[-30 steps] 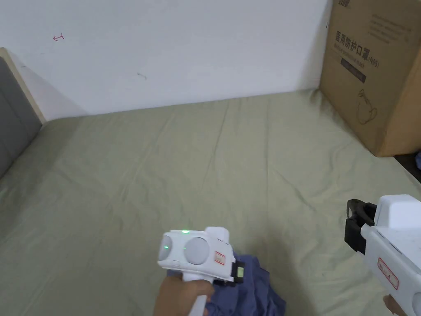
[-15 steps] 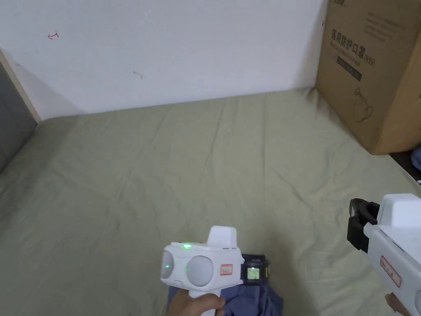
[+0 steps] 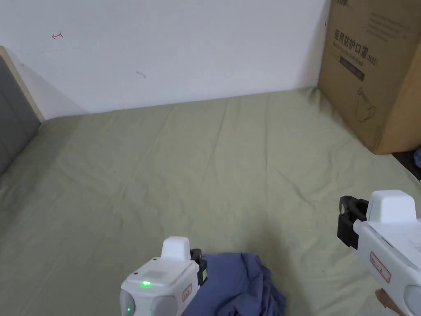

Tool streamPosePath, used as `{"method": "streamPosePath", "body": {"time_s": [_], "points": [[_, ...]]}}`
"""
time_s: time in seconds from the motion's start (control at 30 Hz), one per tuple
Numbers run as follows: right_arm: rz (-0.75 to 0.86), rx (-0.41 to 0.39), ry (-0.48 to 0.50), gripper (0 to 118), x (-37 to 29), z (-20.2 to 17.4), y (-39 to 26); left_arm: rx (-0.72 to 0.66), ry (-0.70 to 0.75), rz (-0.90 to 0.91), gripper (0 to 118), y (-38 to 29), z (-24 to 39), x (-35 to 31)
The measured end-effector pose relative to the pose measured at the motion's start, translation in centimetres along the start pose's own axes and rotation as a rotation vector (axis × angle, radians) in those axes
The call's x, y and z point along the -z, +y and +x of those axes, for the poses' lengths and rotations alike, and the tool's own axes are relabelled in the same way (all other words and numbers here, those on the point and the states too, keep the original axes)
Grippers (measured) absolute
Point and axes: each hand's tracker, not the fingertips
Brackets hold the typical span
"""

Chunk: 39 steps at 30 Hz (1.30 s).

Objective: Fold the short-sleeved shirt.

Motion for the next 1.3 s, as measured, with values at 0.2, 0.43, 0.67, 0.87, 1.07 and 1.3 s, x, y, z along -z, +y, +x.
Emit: {"method": "streamPosePath", "body": {"time_s": [0.2,0.43,0.67,0.87,1.07,1.3], "points": [[-0.007,-0.001,-0.013,0,-0.3,0.8,-0.2,0.037,-0.067,-0.065,0,-3.4,2.8,2.7],[-0.019,0.005,-0.047,0,-0.7,2.5,-0.6,0.134,-0.131,-0.147,0,-5.7,8.6,6.2],[-0.03,0.011,-0.074,0,-0.7,3.6,-1.0,0.136,-0.163,-0.156,0,-5.7,11.3,7.6],[-0.03,0.008,-0.078,0,-0.9,3.6,-0.9,0.085,-0.215,-0.058,0,-3.3,11.7,5.2],[0.005,0.003,-0.059,0,-1.6,2.1,0.3,0.073,-0.162,0.171,0,2.2,8.6,0.2],[0.063,-0.004,-0.029,0,-2.0,-0.2,1.8,0.053,-0.02,0.376,0,7.5,2.3,-5.5]]}}
